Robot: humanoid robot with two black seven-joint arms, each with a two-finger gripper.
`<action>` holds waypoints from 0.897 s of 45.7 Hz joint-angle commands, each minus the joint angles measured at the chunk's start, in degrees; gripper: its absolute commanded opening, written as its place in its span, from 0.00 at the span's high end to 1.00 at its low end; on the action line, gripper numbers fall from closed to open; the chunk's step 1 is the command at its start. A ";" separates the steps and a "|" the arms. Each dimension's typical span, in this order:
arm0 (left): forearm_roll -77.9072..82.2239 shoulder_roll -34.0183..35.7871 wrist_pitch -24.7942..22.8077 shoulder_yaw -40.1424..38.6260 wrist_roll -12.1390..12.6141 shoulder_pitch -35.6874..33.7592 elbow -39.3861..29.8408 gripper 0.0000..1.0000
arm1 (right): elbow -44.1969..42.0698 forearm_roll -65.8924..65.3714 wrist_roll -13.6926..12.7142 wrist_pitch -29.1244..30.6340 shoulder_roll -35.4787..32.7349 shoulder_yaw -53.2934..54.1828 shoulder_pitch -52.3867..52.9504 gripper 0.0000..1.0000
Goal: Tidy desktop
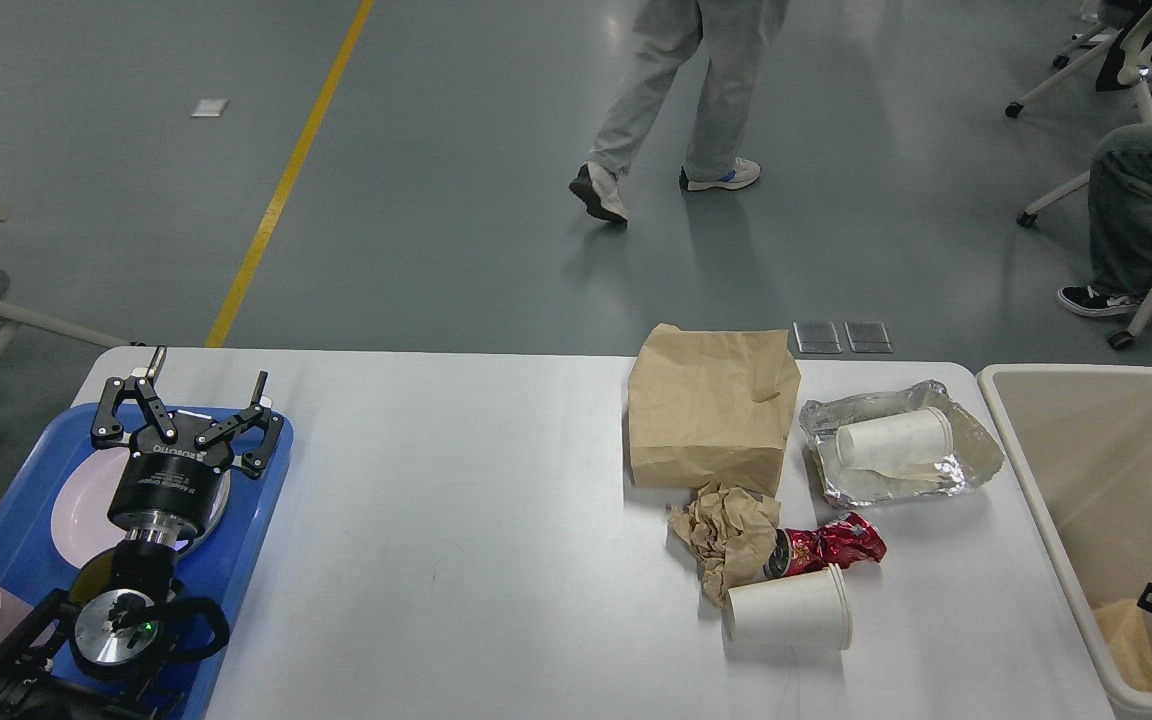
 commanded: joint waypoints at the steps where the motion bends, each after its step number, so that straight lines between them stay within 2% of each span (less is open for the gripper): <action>1: 0.00 0.00 0.00 -0.08 0.00 -0.01 0.00 0.04 | 4.62 -0.31 -0.25 0.25 -2.36 -0.57 3.18 0.00; 9: 0.00 0.00 0.00 -0.08 0.00 -0.01 0.00 0.04 | 20.07 -2.94 -0.43 0.86 -8.78 -2.41 14.94 0.00; 16: 0.00 0.00 0.00 -0.08 0.00 0.08 0.00 0.04 | 35.99 -9.63 -2.89 4.72 -12.04 -9.25 30.85 0.00; 21: 0.00 0.00 0.00 -0.08 0.08 -0.01 0.00 0.04 | 44.69 -9.72 -3.07 10.25 -11.69 -16.55 43.50 0.00; 25: 0.00 0.00 0.00 0.00 0.00 -0.01 0.00 0.04 | 50.67 -9.72 -3.07 16.84 -10.72 -20.60 52.38 0.00; 34: 0.00 0.00 0.00 0.00 0.00 -0.01 0.00 0.04 | 58.50 -9.72 -3.16 32.92 -4.75 -25.26 69.96 0.00; 38: 0.00 0.00 0.00 0.00 0.00 -0.01 0.00 0.04 | 64.03 -9.63 -3.16 36.63 -2.99 -25.61 77.26 0.00; 41: 0.00 0.00 0.00 0.00 0.00 -0.01 0.00 0.04 | 70.17 -9.63 -3.16 36.63 -2.72 -26.05 83.59 0.00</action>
